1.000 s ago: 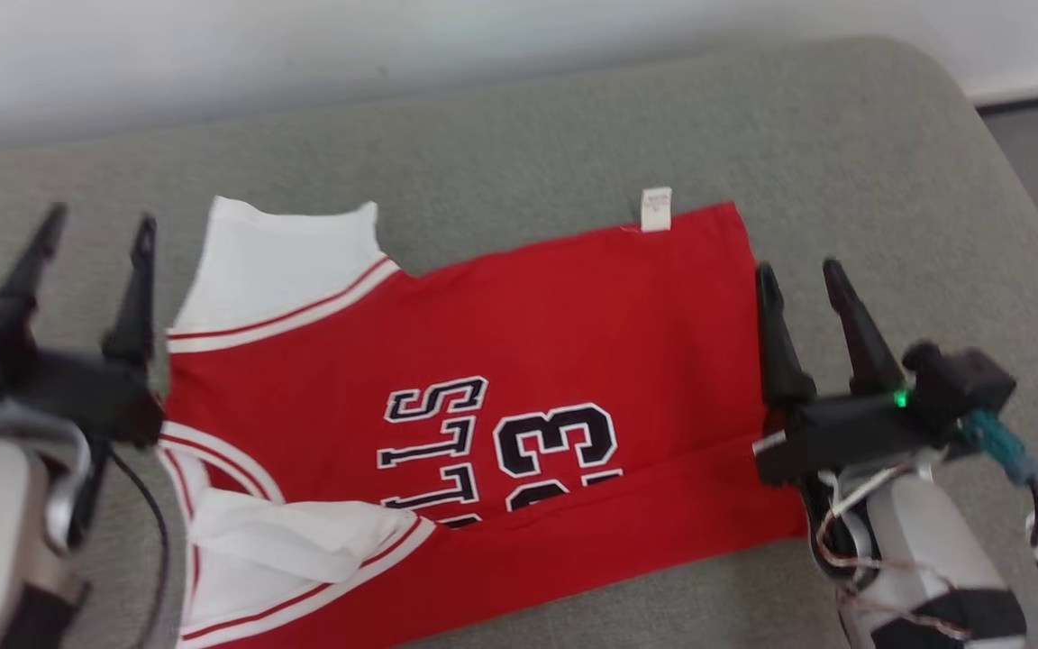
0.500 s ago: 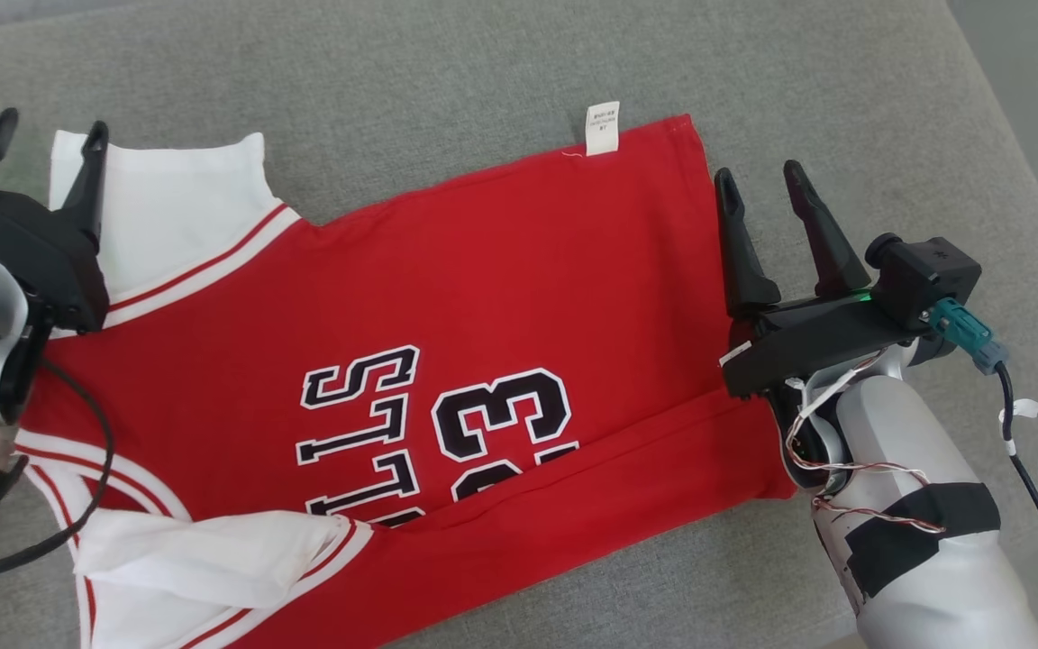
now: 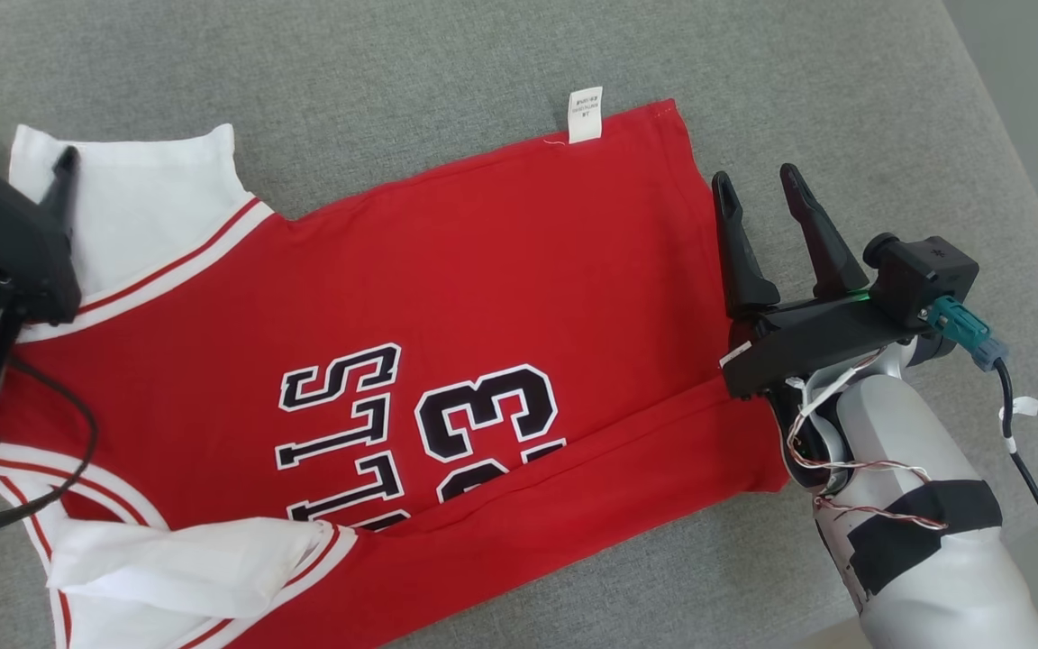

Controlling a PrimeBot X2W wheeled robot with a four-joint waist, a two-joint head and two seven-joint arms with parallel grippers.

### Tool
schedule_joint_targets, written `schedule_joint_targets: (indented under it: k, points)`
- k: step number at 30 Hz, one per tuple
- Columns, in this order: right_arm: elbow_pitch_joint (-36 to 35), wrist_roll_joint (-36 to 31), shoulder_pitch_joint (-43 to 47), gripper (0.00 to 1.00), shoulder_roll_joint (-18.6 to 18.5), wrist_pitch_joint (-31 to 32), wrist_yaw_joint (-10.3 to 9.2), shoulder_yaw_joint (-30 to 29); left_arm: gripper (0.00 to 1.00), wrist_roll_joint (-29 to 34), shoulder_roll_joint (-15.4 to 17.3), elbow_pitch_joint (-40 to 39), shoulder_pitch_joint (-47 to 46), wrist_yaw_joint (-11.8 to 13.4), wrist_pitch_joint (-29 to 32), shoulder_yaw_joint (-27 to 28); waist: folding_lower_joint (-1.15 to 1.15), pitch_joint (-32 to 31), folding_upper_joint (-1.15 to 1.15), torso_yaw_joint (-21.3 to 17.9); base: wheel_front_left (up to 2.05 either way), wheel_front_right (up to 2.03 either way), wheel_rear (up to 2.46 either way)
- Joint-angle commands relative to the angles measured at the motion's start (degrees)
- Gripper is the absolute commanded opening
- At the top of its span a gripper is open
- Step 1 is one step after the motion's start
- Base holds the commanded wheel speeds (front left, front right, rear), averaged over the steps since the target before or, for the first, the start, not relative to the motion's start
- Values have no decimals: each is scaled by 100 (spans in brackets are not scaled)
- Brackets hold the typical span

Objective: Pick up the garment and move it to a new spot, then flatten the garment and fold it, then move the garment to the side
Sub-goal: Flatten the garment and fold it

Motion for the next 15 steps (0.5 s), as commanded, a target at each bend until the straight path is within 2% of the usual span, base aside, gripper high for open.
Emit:
schedule_joint_targets:
  k: [1, 2, 3, 4, 5, 10, 15]
  points:
    - [29, 41, -62, 100, -9, -6, -9, 23, 100, -189, -62, 54, -29, 12, 162, -35, 0, 12, -1, -19, 0, 0, 0]
    - [46, 46, -57, 100, -9, -6, -9, 36, 100, -301, -103, 68, -46, 11, 272, -66, 0, 18, -1, -22, 0, 0, 0]
    - [72, 53, -53, 100, -14, -6, -9, 52, 64, -398, -102, 82, -75, 11, 357, -88, 0, 24, -1, -22, 0, 0, 0]
    - [113, 62, -59, 100, -19, -6, -9, 73, 39, -471, -95, 86, -95, 11, 429, -135, 0, 27, -1, -19, 0, 0, 0]
    - [198, 77, -152, 100, -35, -6, -9, 97, 0, -432, -19, 61, -141, 11, 372, -239, 0, 34, -1, -4, 0, 0, 0]
    - [730, 171, -477, 100, -158, -6, -9, 350, 0, -523, 8, 6, -246, 12, 95, -358, 0, 7, -1, 100, 0, 0, 0]
    - [1482, 514, -1141, 100, -354, 170, -9, 647, 0, -636, -111, -161, -271, 12, -162, -502, 0, -45, -1, 318, 0, 0, 0]
